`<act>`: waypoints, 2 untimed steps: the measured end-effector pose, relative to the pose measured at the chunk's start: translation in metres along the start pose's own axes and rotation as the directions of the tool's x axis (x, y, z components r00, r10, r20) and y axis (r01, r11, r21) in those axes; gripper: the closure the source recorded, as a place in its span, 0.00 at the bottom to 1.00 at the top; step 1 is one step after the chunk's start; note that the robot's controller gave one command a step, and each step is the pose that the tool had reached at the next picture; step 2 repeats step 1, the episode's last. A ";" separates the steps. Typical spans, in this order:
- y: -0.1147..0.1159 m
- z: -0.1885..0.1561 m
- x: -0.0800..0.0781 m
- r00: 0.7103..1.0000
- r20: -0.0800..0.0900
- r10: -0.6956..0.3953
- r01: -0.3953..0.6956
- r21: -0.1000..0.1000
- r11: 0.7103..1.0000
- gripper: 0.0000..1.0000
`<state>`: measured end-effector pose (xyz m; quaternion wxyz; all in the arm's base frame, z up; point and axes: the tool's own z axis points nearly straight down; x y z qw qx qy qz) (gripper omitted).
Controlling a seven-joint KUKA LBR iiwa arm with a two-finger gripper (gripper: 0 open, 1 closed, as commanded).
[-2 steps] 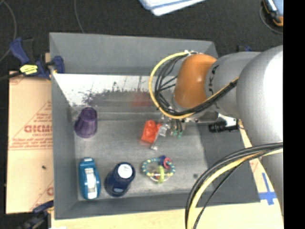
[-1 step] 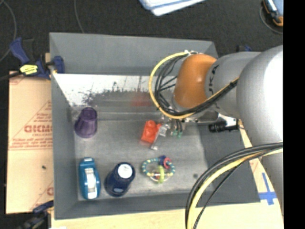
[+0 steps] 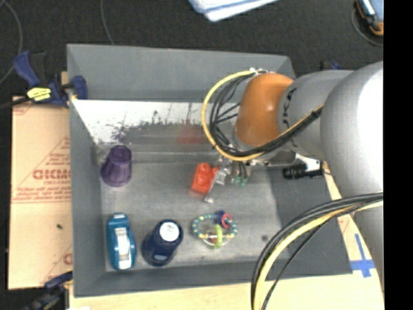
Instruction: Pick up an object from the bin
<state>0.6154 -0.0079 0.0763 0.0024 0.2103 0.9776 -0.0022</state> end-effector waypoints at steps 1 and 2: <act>0.000 0.000 0.000 1.000 0.000 -0.001 0.001 0.000 1.000 1.00; 0.000 0.000 0.000 1.000 0.000 -0.001 0.001 0.000 1.000 1.00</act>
Offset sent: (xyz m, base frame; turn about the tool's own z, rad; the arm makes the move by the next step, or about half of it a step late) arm 0.0000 0.0000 0.0000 0.0000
